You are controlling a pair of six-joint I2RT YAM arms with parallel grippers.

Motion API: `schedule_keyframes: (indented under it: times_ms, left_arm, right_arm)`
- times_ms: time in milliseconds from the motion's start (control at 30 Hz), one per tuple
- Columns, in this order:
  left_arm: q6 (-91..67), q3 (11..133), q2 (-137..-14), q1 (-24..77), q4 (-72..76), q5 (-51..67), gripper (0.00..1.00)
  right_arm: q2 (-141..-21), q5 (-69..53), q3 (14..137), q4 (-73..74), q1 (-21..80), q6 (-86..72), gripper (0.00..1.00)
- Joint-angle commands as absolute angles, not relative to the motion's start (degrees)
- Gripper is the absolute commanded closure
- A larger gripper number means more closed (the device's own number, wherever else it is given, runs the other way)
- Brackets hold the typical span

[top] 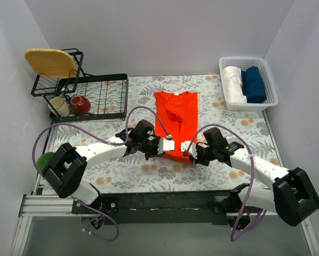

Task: Roll the t-shirts
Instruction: Roll the T-shirt to the center of the board.

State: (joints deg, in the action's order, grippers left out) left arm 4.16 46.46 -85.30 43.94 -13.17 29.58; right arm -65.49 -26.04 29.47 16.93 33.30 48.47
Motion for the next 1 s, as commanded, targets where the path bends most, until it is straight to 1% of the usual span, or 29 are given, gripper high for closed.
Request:
schedule_keyframes:
  times_ms: [0, 133, 233, 367, 600, 967]
  left_arm:
    - [1.32, 50.88, -84.38, 42.72, -29.60, 37.43, 1.00]
    - [2.90, 53.08, -84.99, 40.87, -34.70, 40.25, 1.00]
    - [3.78, 56.15, -88.58, 38.24, -38.75, 42.10, 1.00]
    - [4.39, 61.07, -94.74, 33.59, -43.14, 45.70, 1.00]
    - [6.76, 66.09, -101.86, 31.29, -45.97, 49.04, 1.00]
    - [7.74, 69.70, -108.62, 28.74, -45.80, 48.26, 1.00]
  right_arm:
    - [-68.37, -34.70, 37.52, 31.52, 29.63, 51.41, 0.92]
    - [-72.15, -38.05, 43.23, 40.48, 26.81, 56.06, 0.94]
    - [-76.89, -40.77, 48.41, 48.21, 25.32, 59.75, 0.94]
    - [-85.14, -43.68, 53.43, 54.12, 23.56, 62.84, 0.94]
    - [-93.94, -45.00, 59.23, 56.78, 21.10, 64.51, 0.94]
    - [-108.97, -45.79, 71.18, 62.05, 18.81, 68.02, 0.93]
